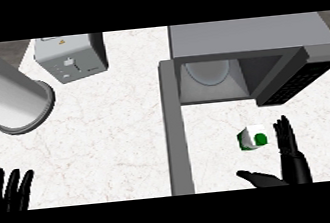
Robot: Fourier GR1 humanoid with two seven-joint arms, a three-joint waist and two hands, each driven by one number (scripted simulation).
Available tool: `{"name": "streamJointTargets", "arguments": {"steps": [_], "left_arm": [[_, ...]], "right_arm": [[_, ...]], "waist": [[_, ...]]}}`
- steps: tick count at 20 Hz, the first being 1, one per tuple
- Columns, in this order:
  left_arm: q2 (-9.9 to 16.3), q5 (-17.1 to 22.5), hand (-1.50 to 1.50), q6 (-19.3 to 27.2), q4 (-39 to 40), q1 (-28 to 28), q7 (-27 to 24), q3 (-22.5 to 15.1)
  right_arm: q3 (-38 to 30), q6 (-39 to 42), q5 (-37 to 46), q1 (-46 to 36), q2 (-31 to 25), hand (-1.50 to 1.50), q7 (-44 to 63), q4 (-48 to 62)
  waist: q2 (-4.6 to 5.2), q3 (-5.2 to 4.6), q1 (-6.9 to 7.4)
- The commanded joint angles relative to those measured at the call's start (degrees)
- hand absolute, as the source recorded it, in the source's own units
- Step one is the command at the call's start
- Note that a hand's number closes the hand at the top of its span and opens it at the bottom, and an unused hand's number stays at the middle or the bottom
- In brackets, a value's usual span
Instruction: Pick up the milk, place it into the microwave and close the microwave
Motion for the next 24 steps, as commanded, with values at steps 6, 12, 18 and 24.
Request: {"name": "streamJointTargets", "arguments": {"steps": [6,12,18,24], "left_arm": [[-0.64,-1.13,-1.50,-2.67,3.75,1.16,-4.02,0.97],[-1.71,-3.08,-1.50,-1.08,-0.50,5.97,-4.07,-3.50],[1.03,2.41,-1.50,-2.58,-0.75,2.80,-1.49,3.12],[-1.55,-2.48,-1.50,-4.47,2.65,7.00,-7.26,-0.89]], "right_arm": [[-4.46,3.36,-1.63,-6.41,-3.11,-1.50,-10.42,15.11],[-6.19,2.93,-0.20,-11.74,-4.23,-1.50,-17.95,28.88],[-5.36,3.42,0.32,-14.17,-5.03,-1.50,-17.67,28.93],[-5.21,4.20,0.47,-15.32,-3.01,-1.50,-23.04,34.14]], "waist": [[-0.03,-0.02,-0.08],[0.00,0.01,0.18],[-0.01,-0.02,-0.01],[-0.03,-0.01,0.12]]}}
